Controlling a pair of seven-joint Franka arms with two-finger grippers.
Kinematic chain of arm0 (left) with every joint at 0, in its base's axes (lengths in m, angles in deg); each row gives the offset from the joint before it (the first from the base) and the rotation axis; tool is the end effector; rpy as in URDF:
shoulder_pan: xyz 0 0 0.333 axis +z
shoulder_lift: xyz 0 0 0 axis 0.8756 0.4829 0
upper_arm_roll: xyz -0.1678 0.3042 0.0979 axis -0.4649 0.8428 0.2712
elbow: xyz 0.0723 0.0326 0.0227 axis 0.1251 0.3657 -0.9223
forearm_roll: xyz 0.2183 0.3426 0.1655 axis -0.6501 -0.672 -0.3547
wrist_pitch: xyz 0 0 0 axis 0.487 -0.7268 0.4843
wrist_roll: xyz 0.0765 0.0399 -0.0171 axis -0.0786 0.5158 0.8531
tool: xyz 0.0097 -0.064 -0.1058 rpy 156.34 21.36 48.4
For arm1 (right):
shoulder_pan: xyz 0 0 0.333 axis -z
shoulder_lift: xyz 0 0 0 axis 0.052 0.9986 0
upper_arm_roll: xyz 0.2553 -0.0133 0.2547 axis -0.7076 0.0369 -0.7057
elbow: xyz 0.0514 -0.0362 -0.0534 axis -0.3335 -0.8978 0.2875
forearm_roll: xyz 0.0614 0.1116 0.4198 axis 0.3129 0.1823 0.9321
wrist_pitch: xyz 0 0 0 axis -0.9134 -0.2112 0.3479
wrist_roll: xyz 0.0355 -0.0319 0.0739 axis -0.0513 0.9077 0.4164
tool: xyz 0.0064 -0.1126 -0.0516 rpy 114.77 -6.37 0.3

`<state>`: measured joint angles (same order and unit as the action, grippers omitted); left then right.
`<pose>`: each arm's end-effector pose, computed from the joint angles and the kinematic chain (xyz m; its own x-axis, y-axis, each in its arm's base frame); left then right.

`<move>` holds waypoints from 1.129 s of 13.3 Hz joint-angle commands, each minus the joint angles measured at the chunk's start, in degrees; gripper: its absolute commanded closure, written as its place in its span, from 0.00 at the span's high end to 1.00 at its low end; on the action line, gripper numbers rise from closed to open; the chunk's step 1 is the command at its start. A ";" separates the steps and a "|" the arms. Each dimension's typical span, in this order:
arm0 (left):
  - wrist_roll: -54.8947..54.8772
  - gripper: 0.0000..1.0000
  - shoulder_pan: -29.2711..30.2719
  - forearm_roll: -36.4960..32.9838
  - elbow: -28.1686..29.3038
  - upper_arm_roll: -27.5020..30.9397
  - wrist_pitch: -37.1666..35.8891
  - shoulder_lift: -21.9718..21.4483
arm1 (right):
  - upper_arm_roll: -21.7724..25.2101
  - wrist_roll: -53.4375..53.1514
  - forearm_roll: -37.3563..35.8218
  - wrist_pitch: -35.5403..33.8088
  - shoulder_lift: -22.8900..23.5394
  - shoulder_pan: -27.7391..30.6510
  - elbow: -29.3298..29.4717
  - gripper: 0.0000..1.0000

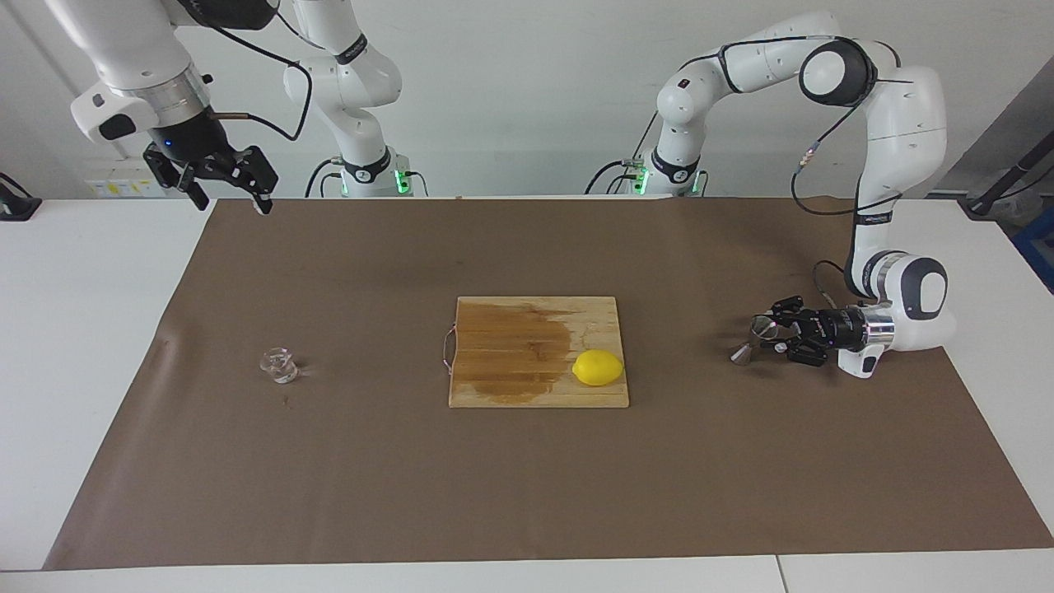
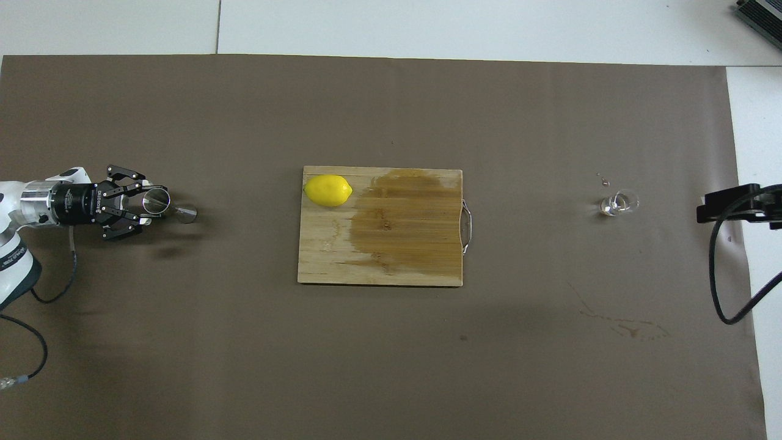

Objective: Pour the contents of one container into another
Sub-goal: 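Close the left gripper around the dark metal cup and lift it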

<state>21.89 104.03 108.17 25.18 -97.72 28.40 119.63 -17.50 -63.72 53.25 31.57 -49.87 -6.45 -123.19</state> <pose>0.6596 0.1413 0.2271 0.0186 -0.0150 -0.9997 0.9985 -0.0507 0.0194 0.5688 -0.0331 0.6636 0.9942 -0.1077 -0.0031 -0.1077 -0.9942 -0.0041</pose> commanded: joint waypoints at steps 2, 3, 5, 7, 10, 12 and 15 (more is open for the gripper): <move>0.34 0.41 0.95 0.41 0.69 -1.57 0.78 -0.01 | 0.06 -0.55 1.07 0.78 -1.31 -0.05 -1.51 1.00; 1.38 0.41 0.69 0.41 0.51 -1.75 0.69 0.07 | 0.06 -0.55 1.07 0.78 -1.31 -0.05 -1.51 1.00; 1.92 0.40 0.25 1.54 0.25 -2.36 0.16 -0.19 | 0.06 -0.55 1.07 0.78 -1.40 -0.05 -1.51 1.00; 1.92 0.40 -1.24 3.65 0.51 -2.37 0.68 -2.11 | 0.06 -0.55 1.07 0.87 -1.40 -0.05 -1.51 1.00; 1.92 0.39 -4.05 9.00 5.32 -2.10 2.35 -8.08 | 0.06 -0.55 1.07 0.78 -1.40 -0.05 -1.51 1.00; 1.66 0.41 -6.42 13.40 9.46 -2.02 3.23 -12.65 | 0.06 -0.55 1.07 0.78 -1.31 -0.05 -1.51 1.00; 1.40 0.41 -10.55 18.67 15.17 -2.01 7.44 -18.27 | 0.06 -0.55 1.07 0.78 -1.40 -0.05 -1.51 1.00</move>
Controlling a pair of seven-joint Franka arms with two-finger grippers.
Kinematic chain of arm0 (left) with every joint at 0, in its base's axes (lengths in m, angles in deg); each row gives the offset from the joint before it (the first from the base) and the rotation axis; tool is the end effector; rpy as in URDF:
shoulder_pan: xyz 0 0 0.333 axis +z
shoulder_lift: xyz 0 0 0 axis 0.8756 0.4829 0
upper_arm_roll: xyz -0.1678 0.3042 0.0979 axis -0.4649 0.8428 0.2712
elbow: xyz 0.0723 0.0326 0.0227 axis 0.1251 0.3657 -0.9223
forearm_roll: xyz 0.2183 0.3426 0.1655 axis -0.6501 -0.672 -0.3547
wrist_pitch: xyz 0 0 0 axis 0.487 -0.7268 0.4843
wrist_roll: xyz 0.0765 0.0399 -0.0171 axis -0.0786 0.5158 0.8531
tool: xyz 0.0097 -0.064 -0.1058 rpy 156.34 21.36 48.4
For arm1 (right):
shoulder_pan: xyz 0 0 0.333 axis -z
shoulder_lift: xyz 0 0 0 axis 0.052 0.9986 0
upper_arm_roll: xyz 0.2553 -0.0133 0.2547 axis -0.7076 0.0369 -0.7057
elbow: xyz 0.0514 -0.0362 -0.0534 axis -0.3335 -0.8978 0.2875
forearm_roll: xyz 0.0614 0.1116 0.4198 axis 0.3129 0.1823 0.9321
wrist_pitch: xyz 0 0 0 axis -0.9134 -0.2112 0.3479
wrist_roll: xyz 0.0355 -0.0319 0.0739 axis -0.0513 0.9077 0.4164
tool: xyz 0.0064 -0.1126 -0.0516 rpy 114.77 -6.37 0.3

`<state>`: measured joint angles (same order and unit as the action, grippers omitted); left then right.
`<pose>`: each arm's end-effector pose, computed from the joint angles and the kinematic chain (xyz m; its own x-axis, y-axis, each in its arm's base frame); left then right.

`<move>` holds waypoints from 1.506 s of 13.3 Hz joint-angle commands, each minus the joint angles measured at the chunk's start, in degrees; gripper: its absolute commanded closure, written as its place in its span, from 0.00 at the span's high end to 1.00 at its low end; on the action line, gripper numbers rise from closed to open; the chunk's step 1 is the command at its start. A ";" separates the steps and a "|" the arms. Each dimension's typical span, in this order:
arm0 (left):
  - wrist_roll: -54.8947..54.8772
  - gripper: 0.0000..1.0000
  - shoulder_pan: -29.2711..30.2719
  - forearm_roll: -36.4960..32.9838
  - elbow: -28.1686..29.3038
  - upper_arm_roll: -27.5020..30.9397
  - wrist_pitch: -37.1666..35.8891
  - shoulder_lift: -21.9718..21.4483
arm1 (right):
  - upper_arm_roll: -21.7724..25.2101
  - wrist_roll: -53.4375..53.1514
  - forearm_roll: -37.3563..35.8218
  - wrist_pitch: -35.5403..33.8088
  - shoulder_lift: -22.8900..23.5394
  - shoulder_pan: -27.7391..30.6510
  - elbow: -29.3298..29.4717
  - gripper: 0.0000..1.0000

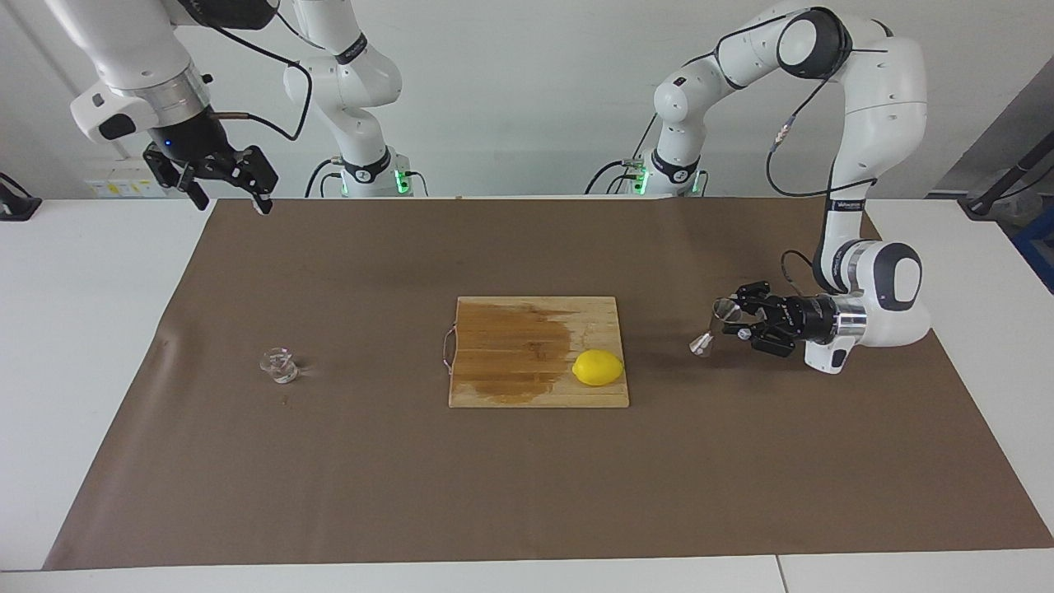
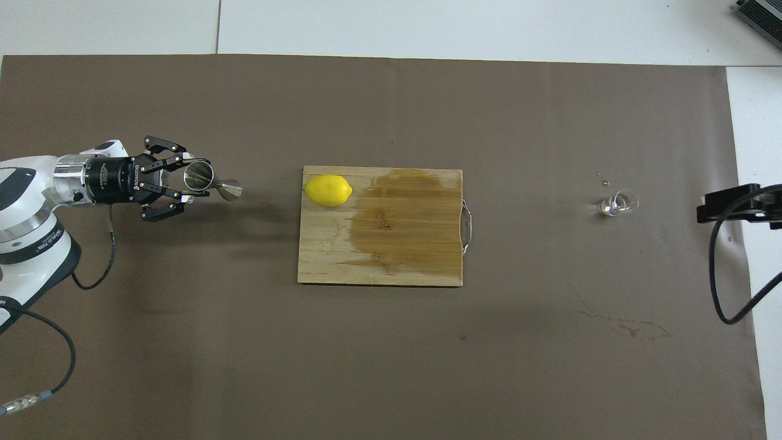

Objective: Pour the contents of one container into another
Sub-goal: 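Carry the dark cup over the cutting board and set it down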

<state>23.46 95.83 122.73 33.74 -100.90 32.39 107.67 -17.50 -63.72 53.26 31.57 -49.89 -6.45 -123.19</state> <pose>0.6700 -0.0020 0.3224 0.0484 -0.0942 -0.9944 0.9972 -0.0530 0.0535 0.5687 -0.0331 0.6638 0.9942 -0.1077 -0.0028 -0.1077 -0.9942 -0.0044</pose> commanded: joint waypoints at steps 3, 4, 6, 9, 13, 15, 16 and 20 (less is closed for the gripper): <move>-0.35 0.41 -7.88 9.82 11.09 1.25 7.15 -11.24 | 0.06 -0.55 1.07 0.78 -1.29 -0.05 -1.43 1.00; -0.35 0.41 -9.99 11.67 12.58 1.34 8.29 -12.48 | 0.06 -0.55 1.07 0.78 -1.29 -0.05 -1.51 1.00; -0.70 0.41 -13.59 13.88 14.26 1.34 12.15 -13.89 | 0.06 -0.55 1.07 0.78 -1.38 -0.05 -1.51 1.00; -3.42 0.41 -20.00 20.28 16.46 1.34 17.86 -14.51 | 0.06 -0.55 1.07 0.87 -1.37 -0.05 -1.51 1.00; -9.04 0.41 -28.10 28.73 17.87 1.34 26.12 -14.78 | 0.06 -0.55 1.07 0.87 -1.29 -0.05 -1.51 1.00; -11.68 0.41 -30.21 31.10 17.87 1.34 29.73 -14.42 | 0.06 -0.55 1.07 0.87 -1.37 -0.05 -1.51 1.00; -12.48 0.40 -30.66 31.72 17.79 1.34 31.40 -13.99 | 0.06 -0.55 1.07 0.78 -1.29 -0.05 -1.51 1.00; -15.19 0.40 -30.75 32.34 17.09 1.25 32.91 -11.62 | 0.06 -0.55 1.07 0.78 -1.29 -0.05 -1.51 1.00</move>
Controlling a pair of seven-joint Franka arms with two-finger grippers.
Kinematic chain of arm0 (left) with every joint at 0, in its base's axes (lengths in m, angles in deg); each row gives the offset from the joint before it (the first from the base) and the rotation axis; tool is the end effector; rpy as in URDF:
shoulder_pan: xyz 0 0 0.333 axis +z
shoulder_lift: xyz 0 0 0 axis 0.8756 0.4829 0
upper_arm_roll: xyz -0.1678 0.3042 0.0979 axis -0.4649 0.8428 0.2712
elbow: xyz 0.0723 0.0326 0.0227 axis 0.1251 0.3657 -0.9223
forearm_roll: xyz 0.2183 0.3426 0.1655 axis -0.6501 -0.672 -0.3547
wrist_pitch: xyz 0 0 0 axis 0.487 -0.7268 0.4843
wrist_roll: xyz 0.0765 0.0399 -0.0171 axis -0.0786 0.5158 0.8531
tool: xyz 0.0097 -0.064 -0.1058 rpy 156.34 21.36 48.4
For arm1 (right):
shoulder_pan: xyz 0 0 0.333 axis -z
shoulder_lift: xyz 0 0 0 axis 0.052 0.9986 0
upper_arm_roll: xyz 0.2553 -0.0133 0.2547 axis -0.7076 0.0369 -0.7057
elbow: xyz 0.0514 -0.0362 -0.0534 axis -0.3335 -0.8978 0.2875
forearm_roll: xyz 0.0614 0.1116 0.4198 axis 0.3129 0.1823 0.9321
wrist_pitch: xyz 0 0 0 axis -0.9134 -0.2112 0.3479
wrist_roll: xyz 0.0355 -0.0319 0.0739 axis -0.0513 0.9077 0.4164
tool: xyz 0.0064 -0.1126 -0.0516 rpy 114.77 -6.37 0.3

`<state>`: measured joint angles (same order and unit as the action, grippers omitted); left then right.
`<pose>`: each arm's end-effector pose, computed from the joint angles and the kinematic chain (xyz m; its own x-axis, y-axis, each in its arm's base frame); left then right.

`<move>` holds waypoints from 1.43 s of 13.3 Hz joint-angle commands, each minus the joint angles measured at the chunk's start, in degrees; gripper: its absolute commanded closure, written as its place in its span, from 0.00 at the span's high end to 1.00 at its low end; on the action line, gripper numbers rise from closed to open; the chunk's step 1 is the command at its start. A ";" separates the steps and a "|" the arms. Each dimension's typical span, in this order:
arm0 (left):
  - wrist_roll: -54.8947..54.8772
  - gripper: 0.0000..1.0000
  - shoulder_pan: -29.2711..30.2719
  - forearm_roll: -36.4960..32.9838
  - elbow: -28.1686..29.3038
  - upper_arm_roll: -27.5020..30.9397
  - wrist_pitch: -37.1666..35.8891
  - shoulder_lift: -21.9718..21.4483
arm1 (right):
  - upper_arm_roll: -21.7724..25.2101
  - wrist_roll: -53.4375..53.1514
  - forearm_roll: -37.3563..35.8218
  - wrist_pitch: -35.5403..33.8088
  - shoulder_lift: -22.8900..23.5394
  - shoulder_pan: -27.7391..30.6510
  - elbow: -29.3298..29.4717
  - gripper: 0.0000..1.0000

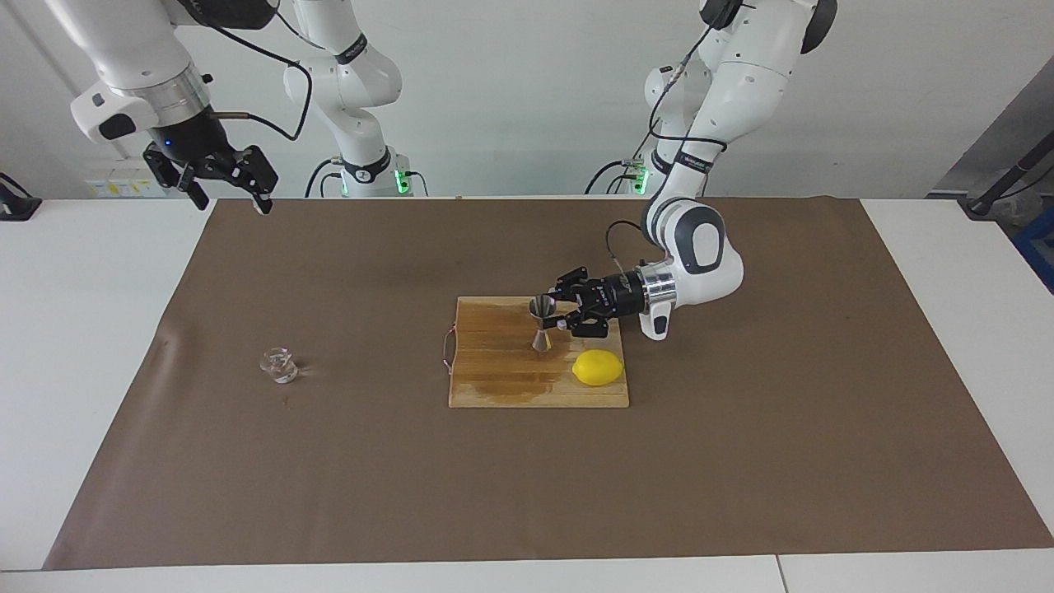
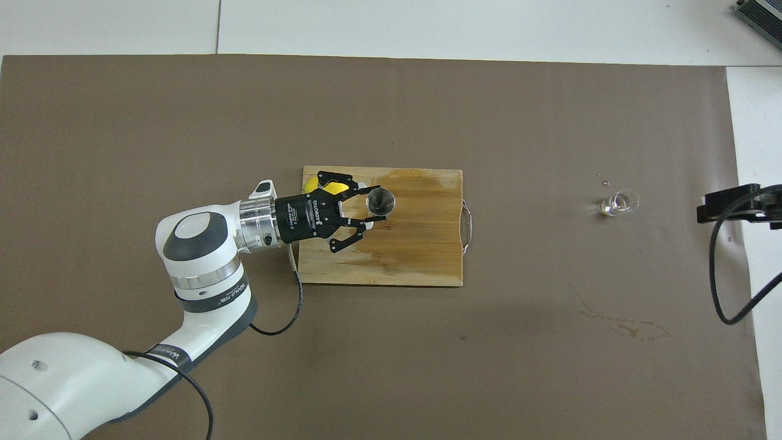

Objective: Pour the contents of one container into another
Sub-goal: 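Carry the dark cup over the cutting board and set it down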

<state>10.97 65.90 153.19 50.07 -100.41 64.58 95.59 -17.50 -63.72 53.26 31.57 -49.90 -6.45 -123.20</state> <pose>0.5810 -0.2966 0.3026 0.0532 0.0689 -0.9962 0.9903 0.1249 0.0615 0.5686 -0.0331 0.6638 0.9942 -0.1077 -0.0028 -0.1077 -0.9942 -0.0044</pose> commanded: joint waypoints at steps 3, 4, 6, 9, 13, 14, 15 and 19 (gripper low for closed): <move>-4.83 0.40 -1.53 2.06 0.32 0.76 0.45 2.22 | 0.06 -0.55 1.07 0.78 -1.28 -0.05 -1.42 1.00; -4.92 0.40 -1.61 2.32 -0.12 0.76 0.36 3.10 | 0.06 -0.55 1.07 0.78 -1.28 -0.05 -1.51 1.00; -5.53 0.41 -1.62 2.32 -0.21 0.76 0.10 3.46 | 0.06 -0.55 1.07 0.78 -1.28 -0.05 -1.51 1.00; -5.89 0.41 -1.62 2.32 -0.30 0.76 -0.08 4.51 | 0.06 -0.55 1.07 0.87 -1.37 -0.05 -1.51 1.00; -6.76 0.41 -1.53 2.32 -1.18 0.76 -0.16 5.48 | 0.06 -0.55 1.07 0.87 -1.37 -0.05 -1.51 1.00; -7.11 0.41 -1.53 2.32 -1.27 0.76 -0.16 6.09 | 0.06 -0.55 1.07 0.87 -1.28 -0.05 -1.51 1.00; -7.20 0.41 -1.53 2.32 -1.70 0.76 -0.16 6.70 | 0.06 -0.55 1.07 0.78 -1.28 -0.05 -1.51 1.00; -7.20 0.52 -1.62 2.32 -1.71 0.76 -0.34 6.80 | 0.06 -0.55 1.07 0.78 -1.28 -0.05 -1.51 1.00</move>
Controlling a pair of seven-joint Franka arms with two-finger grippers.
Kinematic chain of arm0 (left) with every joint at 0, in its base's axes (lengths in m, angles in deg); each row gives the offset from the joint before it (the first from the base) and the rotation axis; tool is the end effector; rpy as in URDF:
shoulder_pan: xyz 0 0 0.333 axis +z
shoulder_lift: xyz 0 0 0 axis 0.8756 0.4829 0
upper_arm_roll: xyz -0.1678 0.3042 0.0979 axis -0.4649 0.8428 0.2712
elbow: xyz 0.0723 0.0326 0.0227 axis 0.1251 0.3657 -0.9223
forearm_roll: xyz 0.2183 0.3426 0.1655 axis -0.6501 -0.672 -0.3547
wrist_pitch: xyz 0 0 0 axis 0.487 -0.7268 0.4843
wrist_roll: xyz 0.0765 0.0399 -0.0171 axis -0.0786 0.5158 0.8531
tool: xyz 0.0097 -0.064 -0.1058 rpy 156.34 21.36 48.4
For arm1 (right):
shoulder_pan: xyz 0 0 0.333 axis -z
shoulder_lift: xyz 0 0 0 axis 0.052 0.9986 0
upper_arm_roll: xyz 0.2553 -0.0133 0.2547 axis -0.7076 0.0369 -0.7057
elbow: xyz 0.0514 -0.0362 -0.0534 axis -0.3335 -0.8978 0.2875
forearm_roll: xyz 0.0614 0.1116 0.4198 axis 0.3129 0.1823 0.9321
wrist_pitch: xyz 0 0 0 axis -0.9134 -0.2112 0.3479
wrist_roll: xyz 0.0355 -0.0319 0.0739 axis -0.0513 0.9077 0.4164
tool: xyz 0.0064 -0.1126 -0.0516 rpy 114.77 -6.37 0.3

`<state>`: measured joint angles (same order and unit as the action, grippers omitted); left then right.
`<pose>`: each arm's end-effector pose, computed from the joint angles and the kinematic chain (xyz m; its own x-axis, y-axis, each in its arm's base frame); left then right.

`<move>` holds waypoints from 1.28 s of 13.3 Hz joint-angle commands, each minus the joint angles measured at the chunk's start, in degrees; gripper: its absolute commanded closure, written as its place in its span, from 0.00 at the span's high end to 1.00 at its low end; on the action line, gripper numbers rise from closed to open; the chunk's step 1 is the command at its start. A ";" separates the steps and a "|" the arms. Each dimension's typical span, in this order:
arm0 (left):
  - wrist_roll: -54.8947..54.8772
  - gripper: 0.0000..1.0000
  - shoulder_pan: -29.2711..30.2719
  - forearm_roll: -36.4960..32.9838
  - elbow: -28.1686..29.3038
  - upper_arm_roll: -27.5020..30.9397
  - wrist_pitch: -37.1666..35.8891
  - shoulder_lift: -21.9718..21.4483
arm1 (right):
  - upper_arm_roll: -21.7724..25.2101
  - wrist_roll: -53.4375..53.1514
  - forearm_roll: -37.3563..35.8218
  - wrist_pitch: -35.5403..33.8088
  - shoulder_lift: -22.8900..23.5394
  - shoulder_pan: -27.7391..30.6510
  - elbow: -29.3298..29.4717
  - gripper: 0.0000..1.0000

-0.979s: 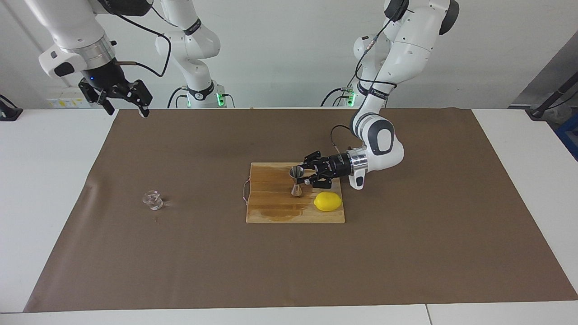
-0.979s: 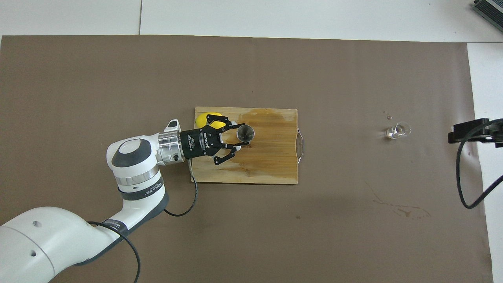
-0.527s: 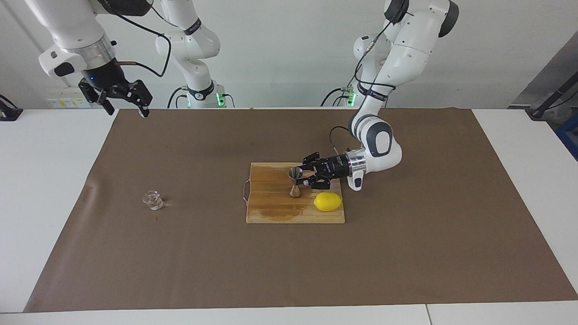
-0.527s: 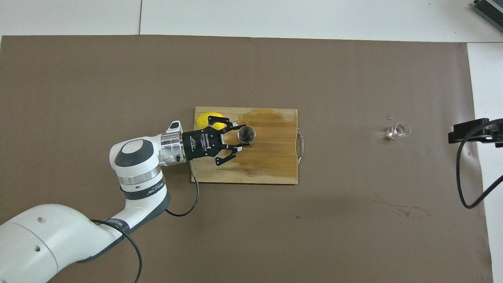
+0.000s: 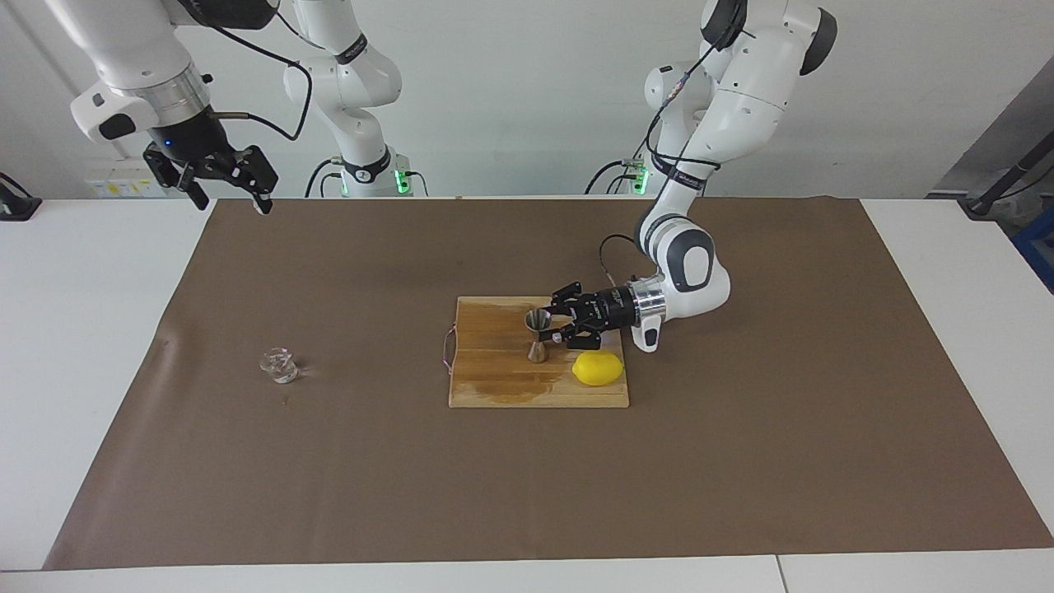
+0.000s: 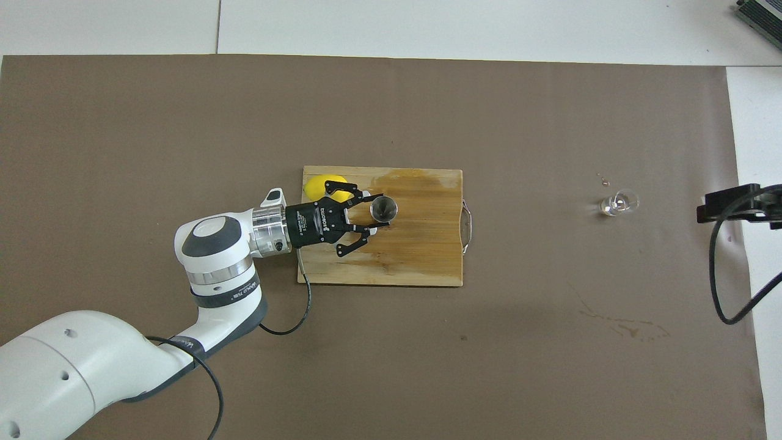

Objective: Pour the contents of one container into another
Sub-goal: 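Carry the dark cup over the cutting board and set it down, then open the left gripper and withdraw it away from the board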

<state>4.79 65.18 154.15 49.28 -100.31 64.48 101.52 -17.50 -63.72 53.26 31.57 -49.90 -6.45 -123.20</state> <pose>0.5780 -0.3042 0.2516 0.0637 0.0599 -0.9962 0.9899 0.1227 0.0707 0.5686 -0.0331 0.6638 0.9942 -0.1077 -0.0028 -0.1077 -0.9942 -0.0044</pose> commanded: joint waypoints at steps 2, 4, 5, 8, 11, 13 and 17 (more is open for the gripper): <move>-1.02 0.57 -0.89 1.36 -0.91 0.66 -0.32 0.87 | 0.06 -0.55 1.07 0.87 -1.28 -0.05 -1.51 1.00; -1.02 0.74 -0.89 1.36 -1.00 0.66 -0.24 0.87 | 0.06 -0.55 1.07 0.87 -1.37 -0.05 -1.51 1.00; -0.94 0.93 -0.89 1.36 -1.09 0.66 -0.15 0.87 | 0.06 -0.55 1.07 0.78 -1.28 -0.05 -1.51 1.00; -0.85 1.00 -0.89 1.27 -1.00 0.66 0.11 0.87 | 0.06 -0.55 1.07 0.87 -1.37 -0.05 -1.51 1.00; -0.33 1.00 -0.45 0.39 -1.00 0.75 -0.41 0.69 | 0.06 -0.55 1.07 0.78 -1.37 -0.05 -1.51 1.00; -0.23 1.00 0.42 -1.35 -1.00 0.84 -1.99 0.34 | 0.06 -0.55 1.07 0.78 -1.28 -0.05 -1.51 1.00; 0.64 1.00 5.34 -8.64 -0.91 0.84 -2.78 -3.42 | 0.06 -0.55 1.07 0.78 -1.37 -0.05 -1.51 1.00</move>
<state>4.58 68.25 148.79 47.87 -99.69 63.12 100.96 -17.50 -63.72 53.26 31.57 -49.90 -6.45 -123.20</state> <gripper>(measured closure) 0.000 0.000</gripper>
